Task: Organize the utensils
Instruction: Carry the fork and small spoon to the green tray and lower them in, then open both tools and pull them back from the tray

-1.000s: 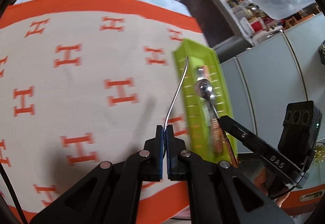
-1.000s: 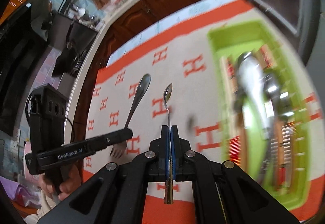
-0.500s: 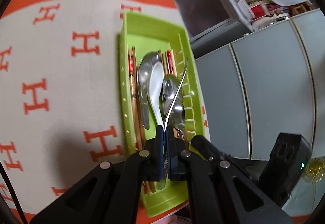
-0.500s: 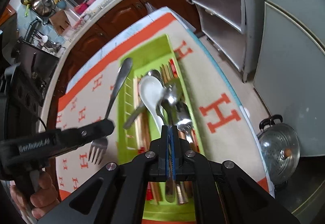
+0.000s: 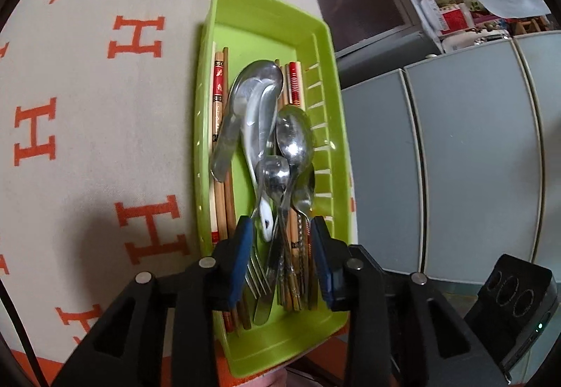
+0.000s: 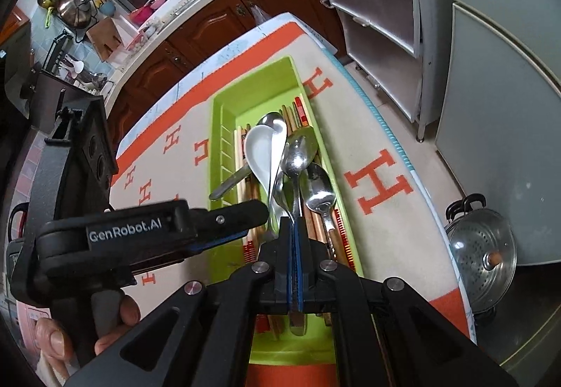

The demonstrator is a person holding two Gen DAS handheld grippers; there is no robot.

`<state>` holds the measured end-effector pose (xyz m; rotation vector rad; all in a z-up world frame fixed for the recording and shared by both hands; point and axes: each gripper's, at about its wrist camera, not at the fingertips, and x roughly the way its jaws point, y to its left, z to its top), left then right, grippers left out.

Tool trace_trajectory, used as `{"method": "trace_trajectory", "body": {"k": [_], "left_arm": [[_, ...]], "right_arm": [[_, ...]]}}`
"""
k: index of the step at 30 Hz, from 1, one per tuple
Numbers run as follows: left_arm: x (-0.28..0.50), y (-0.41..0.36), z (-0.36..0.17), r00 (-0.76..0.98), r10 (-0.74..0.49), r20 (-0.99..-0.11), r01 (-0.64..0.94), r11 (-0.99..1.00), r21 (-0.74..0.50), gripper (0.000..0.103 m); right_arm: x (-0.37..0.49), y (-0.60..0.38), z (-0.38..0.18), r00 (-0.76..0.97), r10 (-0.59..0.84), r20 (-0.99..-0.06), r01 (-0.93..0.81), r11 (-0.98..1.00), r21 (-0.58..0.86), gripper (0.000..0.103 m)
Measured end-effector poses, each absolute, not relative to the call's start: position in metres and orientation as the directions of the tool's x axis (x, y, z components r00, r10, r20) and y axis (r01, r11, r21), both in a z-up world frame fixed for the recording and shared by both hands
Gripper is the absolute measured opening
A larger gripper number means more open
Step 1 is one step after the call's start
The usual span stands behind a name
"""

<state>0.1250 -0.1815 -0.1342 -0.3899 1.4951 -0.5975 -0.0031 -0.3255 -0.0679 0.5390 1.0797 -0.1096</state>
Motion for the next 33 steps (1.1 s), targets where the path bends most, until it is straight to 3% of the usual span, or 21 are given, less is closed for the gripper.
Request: {"method": "trace_trajectory", "body": {"k": [13,21,33], "left_arm": [[0.100,-0.120,-0.095,0.088,-0.487,-0.869,0.224,0.860,-0.459,0.032],[0.071,-0.080,-0.071,0.209,-0.400,-0.892,0.288,0.897,-0.335,0.041],[0.025,-0.024,0.000,0.512,-0.239,-0.825,0.305,0.948,-0.085,0.088]], "right_arm": [[-0.021,-0.286,-0.044,0.474,0.215,-0.854,0.247,0.898,0.363,0.002],[-0.021,-0.254,-0.035,0.449,0.238,-0.862,0.169,0.924,0.343,0.002],[-0.041,-0.209,0.004,0.463,0.257,-0.848,0.046,0.949,0.313,0.002]]}}
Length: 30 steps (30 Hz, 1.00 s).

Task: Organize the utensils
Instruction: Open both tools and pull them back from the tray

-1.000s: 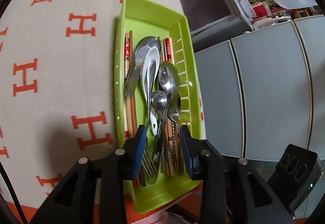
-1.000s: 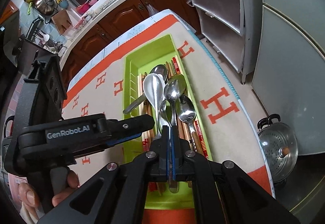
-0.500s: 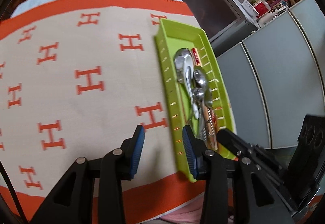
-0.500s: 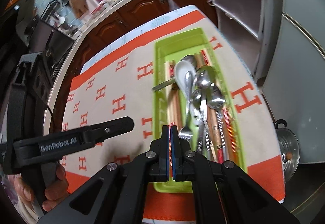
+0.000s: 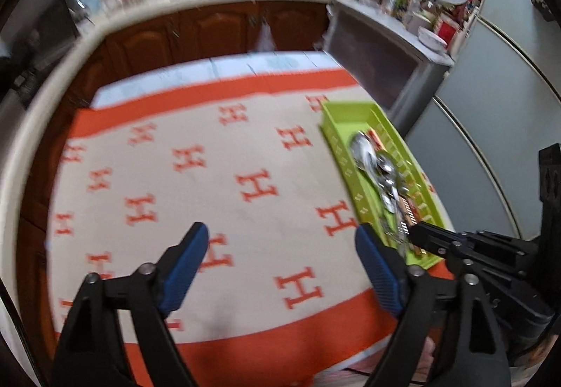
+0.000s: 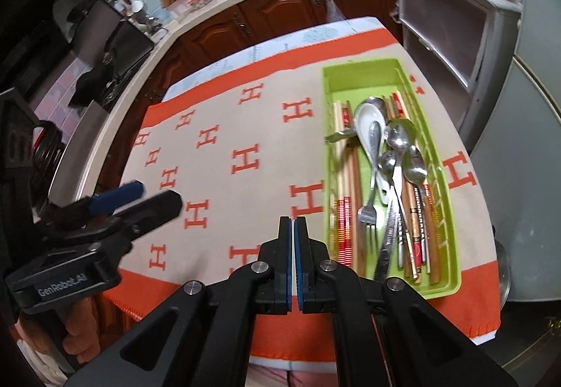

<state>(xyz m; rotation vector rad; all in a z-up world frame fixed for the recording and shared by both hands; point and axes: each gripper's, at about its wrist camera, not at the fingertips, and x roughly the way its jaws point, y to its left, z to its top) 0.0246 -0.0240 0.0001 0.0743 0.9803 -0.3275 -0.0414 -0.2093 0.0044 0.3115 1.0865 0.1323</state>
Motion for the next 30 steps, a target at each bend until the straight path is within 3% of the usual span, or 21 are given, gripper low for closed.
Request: {"method": "trace_trajectory", "body": {"k": [4,9,14,20,25,30], "left_arm": [[0.009,-0.005,0.019,0.591,-0.164,-0.790,0.236,0.971,-0.025,0.102],[-0.006,0.011,0.031,0.636,-0.109,-0.764,0.158,0.987,-0.009,0.102],[-0.013,0.013,0.033,0.660,-0.064,-0.749,0.122,0.992,0.022,0.102],[-0.024,0.016,0.040,0.703,-0.041,-0.710,0.090,0.995,0.032,0.102],[-0.028,0.022,0.041,0.721,-0.017,-0.692,0.062,0.997,0.040,0.102],[-0.024,0.030,0.038,0.713,-0.019,-0.701,0.046,0.999,0.020,0.102]], "right_arm": [[-0.049,-0.196,0.023,0.492,0.253,-0.833,0.025,0.952,0.304,0.006],[-0.056,-0.185,0.045,0.538,0.229,-0.812,0.005,0.962,0.274,0.013],[-0.063,-0.176,0.070,0.606,0.195,-0.771,-0.009,0.971,0.239,0.035],[-0.072,-0.162,0.090,0.643,0.198,-0.740,-0.039,0.973,0.227,0.038],[-0.078,-0.144,0.096,0.648,0.201,-0.735,-0.076,0.977,0.200,0.050],[-0.078,-0.136,0.098,0.655,0.205,-0.727,-0.091,0.977,0.193,0.052]]}}
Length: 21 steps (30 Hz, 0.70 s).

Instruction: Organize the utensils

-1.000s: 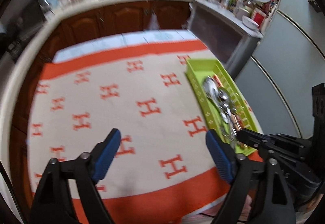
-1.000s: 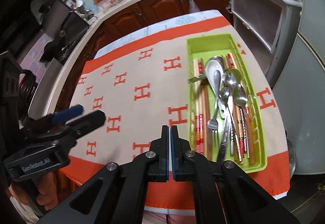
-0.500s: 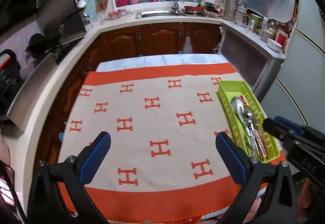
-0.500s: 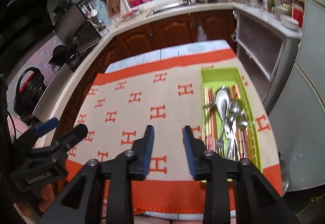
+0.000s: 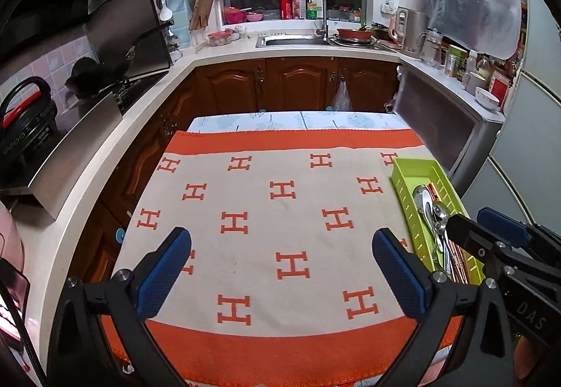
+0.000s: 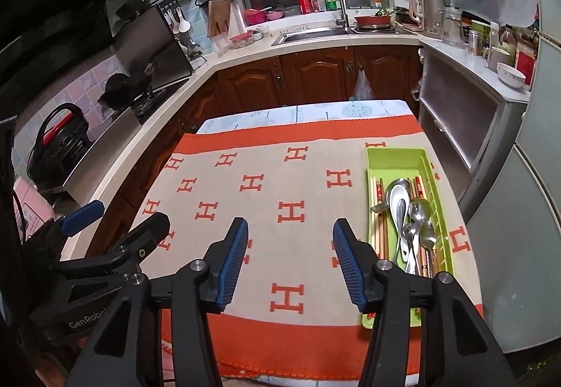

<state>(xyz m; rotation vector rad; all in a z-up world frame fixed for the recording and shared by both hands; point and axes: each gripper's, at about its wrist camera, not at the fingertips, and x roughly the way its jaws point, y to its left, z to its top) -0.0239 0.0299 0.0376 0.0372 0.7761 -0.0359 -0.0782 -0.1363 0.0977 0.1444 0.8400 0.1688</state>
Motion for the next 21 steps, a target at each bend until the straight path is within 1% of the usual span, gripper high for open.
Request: {"method": "trace_trajectory", "body": {"k": [4,21], "left_arm": [[-0.021,0.031,0.032,0.699,-0.024,-0.715,0.049,0.999,0.014,0.102],[-0.018,0.029,0.025,0.687,-0.019,-0.726,0.040,0.999,0.012,0.102]], "right_arm": [[-0.079,-0.134,0.097,0.656,0.208,-0.725,-0.093,0.976,0.196,0.053],[-0.064,-0.129,0.082,0.635,0.205,-0.744,-0.077,0.976,0.203,0.053]]}}
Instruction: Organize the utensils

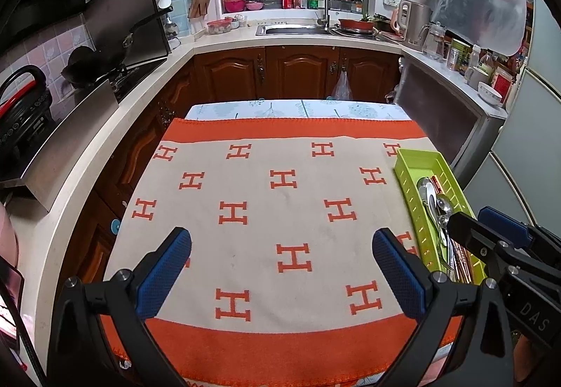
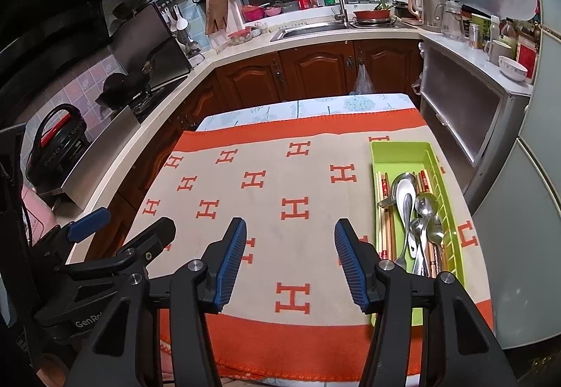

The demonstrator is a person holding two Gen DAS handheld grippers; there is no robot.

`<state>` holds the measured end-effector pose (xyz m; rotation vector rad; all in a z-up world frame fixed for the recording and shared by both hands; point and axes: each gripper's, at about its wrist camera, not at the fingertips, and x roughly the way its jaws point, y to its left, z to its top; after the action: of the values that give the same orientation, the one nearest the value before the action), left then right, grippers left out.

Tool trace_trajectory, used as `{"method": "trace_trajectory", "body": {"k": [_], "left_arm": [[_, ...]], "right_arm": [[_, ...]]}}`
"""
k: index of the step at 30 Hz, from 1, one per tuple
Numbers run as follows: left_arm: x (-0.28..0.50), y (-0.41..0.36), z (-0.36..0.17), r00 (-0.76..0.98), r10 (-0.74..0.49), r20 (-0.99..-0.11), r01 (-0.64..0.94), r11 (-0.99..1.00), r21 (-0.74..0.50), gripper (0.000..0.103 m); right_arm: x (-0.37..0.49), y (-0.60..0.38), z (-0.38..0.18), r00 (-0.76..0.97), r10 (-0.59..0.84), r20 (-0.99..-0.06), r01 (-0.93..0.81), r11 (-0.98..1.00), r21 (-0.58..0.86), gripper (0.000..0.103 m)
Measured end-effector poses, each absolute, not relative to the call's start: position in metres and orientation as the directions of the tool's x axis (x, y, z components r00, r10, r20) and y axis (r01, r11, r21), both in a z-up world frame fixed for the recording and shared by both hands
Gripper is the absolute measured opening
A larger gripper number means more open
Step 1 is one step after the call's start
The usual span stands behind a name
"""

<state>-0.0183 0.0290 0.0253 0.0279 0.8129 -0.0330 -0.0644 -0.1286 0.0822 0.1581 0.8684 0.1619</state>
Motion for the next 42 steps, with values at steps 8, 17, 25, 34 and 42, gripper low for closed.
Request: {"method": "trace_trajectory", "body": {"k": [8,17,25,34,42], "left_arm": [[-0.018,0.030,0.024,0.687,-0.015,-0.727,0.038,0.999,0.015,0.102],[-0.020,0.032,0.022,0.684,-0.014,-0.729,0.035,0.999,0.013,0.102],[-0.020,0.030,0.022,0.683,-0.014,-0.731,0.033,0.999,0.013,0.102],[-0.021,0.030,0.021,0.682,-0.012,-0.731,0.032,0.999,0.014,0.102],[-0.021,0.030,0.021,0.681,-0.012,-0.732,0.033,0.999,0.015,0.102]], "right_arm": [[-0.062,-0.127,0.078,0.637,0.194,-0.746,-0.071,0.979,0.194,0.053],[-0.061,-0.127,0.074,0.634,0.182,-0.752,-0.062,0.981,0.185,0.053],[-0.062,-0.129,0.073,0.633,0.179,-0.753,-0.059,0.981,0.183,0.053],[-0.062,-0.129,0.072,0.632,0.180,-0.753,-0.061,0.981,0.184,0.053],[-0.061,-0.130,0.072,0.632,0.180,-0.754,-0.060,0.981,0.183,0.053]]}}
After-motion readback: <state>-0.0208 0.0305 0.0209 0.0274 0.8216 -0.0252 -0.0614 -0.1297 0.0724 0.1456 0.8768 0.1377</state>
